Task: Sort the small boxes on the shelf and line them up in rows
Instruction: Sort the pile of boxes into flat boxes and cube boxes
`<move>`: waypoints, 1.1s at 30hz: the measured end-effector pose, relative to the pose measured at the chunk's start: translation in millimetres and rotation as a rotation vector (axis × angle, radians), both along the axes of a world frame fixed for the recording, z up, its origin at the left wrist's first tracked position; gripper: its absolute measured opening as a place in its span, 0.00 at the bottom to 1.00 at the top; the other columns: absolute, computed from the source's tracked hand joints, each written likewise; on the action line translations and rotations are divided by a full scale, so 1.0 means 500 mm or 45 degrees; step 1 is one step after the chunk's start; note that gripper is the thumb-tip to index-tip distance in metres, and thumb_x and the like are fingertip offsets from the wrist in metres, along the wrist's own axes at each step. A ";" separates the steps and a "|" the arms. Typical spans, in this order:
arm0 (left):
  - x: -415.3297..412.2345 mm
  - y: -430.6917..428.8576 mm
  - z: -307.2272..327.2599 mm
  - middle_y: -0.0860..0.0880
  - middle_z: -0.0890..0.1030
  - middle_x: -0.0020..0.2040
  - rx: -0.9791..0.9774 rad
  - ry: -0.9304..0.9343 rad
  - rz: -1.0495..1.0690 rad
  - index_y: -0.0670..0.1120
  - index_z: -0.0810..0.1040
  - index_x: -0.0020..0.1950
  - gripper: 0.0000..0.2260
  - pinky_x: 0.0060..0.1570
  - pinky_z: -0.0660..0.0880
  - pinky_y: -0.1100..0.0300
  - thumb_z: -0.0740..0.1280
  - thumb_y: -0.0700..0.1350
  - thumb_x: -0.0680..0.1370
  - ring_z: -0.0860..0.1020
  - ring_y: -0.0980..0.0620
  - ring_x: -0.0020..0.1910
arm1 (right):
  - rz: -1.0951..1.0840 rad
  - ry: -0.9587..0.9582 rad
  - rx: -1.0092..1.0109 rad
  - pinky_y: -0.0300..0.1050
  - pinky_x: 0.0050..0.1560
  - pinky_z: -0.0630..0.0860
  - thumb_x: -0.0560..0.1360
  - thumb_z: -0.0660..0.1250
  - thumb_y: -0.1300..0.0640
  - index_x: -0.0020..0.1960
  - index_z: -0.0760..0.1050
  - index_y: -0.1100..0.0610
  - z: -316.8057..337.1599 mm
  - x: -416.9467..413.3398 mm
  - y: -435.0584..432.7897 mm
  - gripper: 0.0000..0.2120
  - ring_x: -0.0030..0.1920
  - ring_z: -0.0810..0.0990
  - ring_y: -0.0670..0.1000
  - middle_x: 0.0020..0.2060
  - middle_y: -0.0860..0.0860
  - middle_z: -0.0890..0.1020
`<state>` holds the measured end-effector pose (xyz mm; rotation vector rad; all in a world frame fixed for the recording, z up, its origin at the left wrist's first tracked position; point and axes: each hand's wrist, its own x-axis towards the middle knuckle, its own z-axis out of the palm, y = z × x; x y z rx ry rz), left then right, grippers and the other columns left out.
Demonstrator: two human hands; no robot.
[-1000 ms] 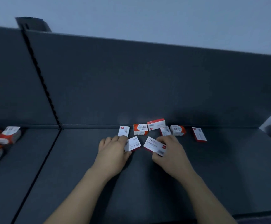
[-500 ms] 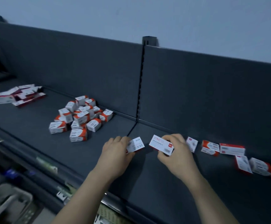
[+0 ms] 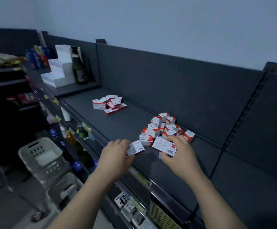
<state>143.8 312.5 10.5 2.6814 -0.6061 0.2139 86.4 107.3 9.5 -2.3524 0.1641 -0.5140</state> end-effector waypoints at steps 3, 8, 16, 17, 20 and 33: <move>0.053 0.080 0.011 0.52 0.75 0.60 0.016 -0.014 0.039 0.53 0.69 0.65 0.18 0.55 0.70 0.55 0.63 0.56 0.77 0.71 0.49 0.57 | 0.007 -0.011 -0.005 0.40 0.46 0.75 0.68 0.69 0.58 0.53 0.76 0.50 0.002 0.068 0.071 0.14 0.45 0.77 0.44 0.51 0.42 0.73; 0.141 0.176 0.018 0.50 0.72 0.60 -0.054 0.049 0.122 0.51 0.71 0.66 0.19 0.57 0.71 0.55 0.65 0.54 0.77 0.71 0.49 0.58 | 0.075 0.031 -0.031 0.34 0.43 0.73 0.69 0.69 0.58 0.52 0.75 0.49 0.004 0.168 0.162 0.13 0.45 0.76 0.44 0.49 0.42 0.72; 0.306 0.240 -0.003 0.49 0.71 0.60 -0.057 0.108 0.214 0.51 0.71 0.67 0.19 0.55 0.73 0.56 0.66 0.53 0.77 0.71 0.49 0.58 | 0.089 0.089 -0.037 0.33 0.41 0.72 0.69 0.69 0.57 0.54 0.75 0.50 -0.009 0.333 0.231 0.13 0.45 0.76 0.44 0.50 0.44 0.73; 0.332 0.243 -0.008 0.49 0.71 0.60 -0.041 0.115 0.215 0.51 0.71 0.67 0.19 0.55 0.72 0.56 0.66 0.52 0.77 0.71 0.49 0.58 | 0.084 0.097 -0.033 0.31 0.40 0.70 0.69 0.69 0.57 0.53 0.76 0.50 -0.013 0.357 0.235 0.13 0.44 0.76 0.44 0.50 0.43 0.73; 0.412 0.245 -0.021 0.48 0.71 0.60 -0.024 0.136 0.221 0.50 0.71 0.66 0.19 0.56 0.72 0.56 0.66 0.51 0.77 0.71 0.49 0.58 | 0.073 0.141 -0.023 0.30 0.37 0.69 0.70 0.69 0.57 0.53 0.75 0.49 -0.027 0.431 0.239 0.13 0.43 0.76 0.43 0.50 0.43 0.72; 0.668 0.253 -0.060 0.48 0.71 0.59 0.105 0.229 0.167 0.52 0.72 0.65 0.17 0.54 0.72 0.55 0.63 0.54 0.77 0.70 0.48 0.58 | 0.120 0.346 -0.024 0.44 0.43 0.79 0.69 0.69 0.58 0.52 0.77 0.49 -0.094 0.667 0.278 0.13 0.43 0.78 0.44 0.48 0.43 0.74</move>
